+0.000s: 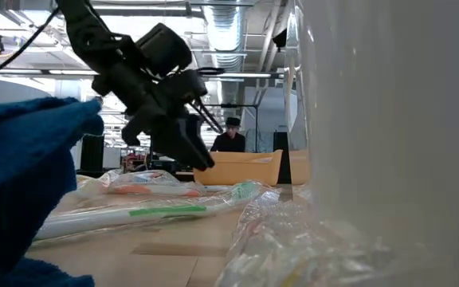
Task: Pick & Place Toothbrushes
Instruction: Put the blue toothbrush into the left white bin
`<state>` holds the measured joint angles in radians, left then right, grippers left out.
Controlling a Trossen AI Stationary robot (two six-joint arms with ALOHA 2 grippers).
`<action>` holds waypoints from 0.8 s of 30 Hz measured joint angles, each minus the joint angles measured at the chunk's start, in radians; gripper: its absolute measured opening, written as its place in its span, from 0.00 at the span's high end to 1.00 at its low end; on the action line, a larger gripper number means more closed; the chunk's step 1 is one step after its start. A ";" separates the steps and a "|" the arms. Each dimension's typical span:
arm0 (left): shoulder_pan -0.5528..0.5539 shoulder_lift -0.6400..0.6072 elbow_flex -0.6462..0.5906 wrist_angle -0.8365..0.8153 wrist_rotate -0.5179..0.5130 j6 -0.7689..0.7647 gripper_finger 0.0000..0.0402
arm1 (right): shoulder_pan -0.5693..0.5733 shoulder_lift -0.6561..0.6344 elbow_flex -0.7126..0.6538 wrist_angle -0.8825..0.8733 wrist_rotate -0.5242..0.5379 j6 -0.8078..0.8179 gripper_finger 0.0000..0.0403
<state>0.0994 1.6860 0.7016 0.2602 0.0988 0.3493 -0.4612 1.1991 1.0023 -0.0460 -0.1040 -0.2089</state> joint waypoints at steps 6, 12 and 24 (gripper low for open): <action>-0.023 -0.014 0.040 -0.035 0.034 -0.014 0.62 | 0.000 -0.001 -0.016 -0.002 0.000 -0.001 0.74; -0.044 -0.034 0.075 -0.165 0.038 -0.064 0.62 | 0.002 0.000 -0.016 -0.005 0.000 0.000 0.74; -0.091 -0.033 0.142 -0.330 0.040 -0.134 0.62 | -0.006 0.000 -0.016 -0.002 0.000 0.000 0.74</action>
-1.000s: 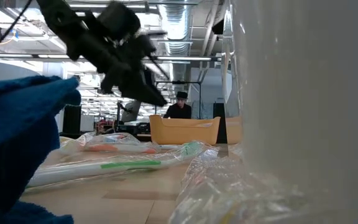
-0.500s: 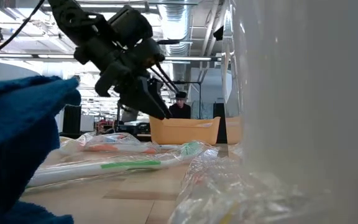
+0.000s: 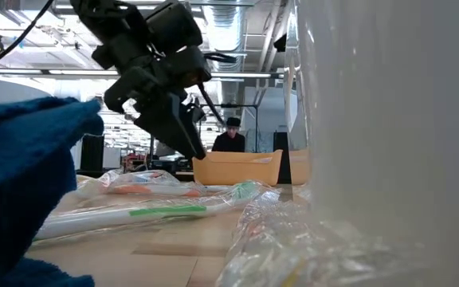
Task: Pick & Place Toothbrushes
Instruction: Put the blue toothbrush into the left white bin
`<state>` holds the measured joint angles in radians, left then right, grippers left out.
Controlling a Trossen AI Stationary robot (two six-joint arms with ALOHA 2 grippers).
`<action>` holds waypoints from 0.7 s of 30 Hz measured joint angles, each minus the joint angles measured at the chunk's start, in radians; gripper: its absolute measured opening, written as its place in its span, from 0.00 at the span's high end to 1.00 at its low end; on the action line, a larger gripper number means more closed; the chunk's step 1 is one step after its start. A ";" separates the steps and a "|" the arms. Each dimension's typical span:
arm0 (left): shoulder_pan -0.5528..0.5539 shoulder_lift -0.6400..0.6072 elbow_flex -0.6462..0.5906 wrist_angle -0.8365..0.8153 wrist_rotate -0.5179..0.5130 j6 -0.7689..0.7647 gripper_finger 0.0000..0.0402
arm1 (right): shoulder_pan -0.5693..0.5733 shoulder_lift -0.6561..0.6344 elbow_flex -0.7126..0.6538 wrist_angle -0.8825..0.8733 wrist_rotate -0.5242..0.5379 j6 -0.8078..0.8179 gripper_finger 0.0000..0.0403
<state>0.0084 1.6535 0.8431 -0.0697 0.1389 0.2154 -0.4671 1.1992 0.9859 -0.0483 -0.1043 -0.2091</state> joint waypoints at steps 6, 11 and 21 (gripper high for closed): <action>-0.008 0.000 0.044 -0.048 -0.038 0.082 0.62 | 0.000 0.000 0.000 -0.046 0.000 0.000 0.74; 0.004 0.015 0.047 -0.054 -0.043 0.094 0.62 | -0.007 0.000 0.000 -0.067 0.000 0.000 0.74; 0.016 0.154 0.062 -0.044 -0.070 0.106 0.62 | -0.014 0.000 0.000 -0.067 0.000 0.000 0.74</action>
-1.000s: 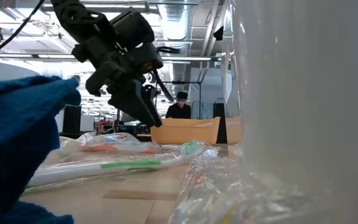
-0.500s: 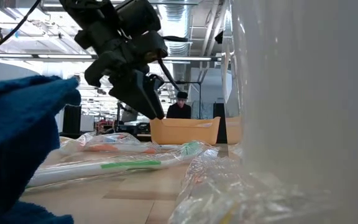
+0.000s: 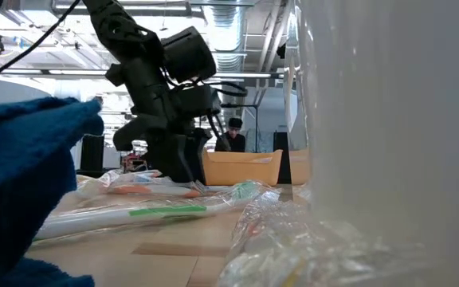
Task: Pick & Place Toothbrushes
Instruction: Put the blue toothbrush into the left white bin
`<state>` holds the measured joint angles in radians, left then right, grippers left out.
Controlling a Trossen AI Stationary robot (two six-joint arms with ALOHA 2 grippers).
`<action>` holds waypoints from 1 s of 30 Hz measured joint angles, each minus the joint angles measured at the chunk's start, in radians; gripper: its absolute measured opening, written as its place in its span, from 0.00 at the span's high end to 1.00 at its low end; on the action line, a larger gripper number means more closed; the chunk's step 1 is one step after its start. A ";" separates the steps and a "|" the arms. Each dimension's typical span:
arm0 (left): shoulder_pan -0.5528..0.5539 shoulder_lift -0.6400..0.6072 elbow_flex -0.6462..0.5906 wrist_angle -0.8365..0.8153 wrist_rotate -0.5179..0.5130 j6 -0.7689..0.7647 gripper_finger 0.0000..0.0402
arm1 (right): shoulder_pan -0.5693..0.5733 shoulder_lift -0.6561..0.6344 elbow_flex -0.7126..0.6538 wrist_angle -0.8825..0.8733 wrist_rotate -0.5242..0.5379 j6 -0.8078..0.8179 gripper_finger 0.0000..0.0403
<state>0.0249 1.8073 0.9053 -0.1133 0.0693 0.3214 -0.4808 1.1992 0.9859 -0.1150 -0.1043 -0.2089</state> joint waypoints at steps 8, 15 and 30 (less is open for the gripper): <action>-0.014 0.017 0.004 0.006 -0.065 0.041 0.63 | 0.000 0.000 0.000 -0.009 0.000 0.000 0.74; -0.015 0.019 0.002 0.013 -0.061 0.041 0.87 | 0.003 0.000 0.000 -0.014 0.000 0.000 0.74; 0.012 0.028 0.036 0.192 -0.087 -0.016 0.98 | 0.003 0.000 0.000 -0.022 0.000 0.000 0.74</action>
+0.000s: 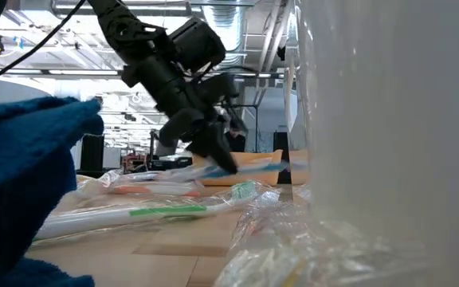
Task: Pick & Place Toothbrushes
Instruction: Put the blue toothbrush into the left white bin
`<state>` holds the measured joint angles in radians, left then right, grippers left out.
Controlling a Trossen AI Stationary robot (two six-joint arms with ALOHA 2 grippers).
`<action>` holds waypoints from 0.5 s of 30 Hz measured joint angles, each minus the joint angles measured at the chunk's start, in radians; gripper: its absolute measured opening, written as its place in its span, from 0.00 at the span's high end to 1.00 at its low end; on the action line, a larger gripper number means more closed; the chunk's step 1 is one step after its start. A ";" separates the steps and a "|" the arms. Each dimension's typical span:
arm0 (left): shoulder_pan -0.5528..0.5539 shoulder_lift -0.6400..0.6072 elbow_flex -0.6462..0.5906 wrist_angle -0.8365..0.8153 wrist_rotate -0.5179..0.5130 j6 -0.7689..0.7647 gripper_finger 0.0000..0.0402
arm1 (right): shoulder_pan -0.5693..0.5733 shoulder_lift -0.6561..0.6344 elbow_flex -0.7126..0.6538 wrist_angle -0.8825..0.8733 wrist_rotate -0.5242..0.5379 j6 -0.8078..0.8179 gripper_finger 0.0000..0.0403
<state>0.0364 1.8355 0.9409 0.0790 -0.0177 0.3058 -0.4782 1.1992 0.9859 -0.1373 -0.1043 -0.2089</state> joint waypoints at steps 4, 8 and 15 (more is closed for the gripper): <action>0.001 -0.002 0.028 0.084 0.009 -0.032 0.98 | 0.000 0.000 0.000 -0.009 0.000 0.000 0.74; 0.008 -0.002 0.030 0.217 0.047 -0.097 0.98 | 0.000 0.000 0.000 -0.017 0.000 0.000 0.74; 0.049 -0.003 0.030 0.365 0.117 -0.283 0.98 | 0.000 0.000 0.000 -0.035 0.000 0.000 0.74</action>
<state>0.0854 1.8320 0.9707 0.4444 0.0995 0.0228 -0.4782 1.1992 0.9859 -0.1725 -0.1043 -0.2089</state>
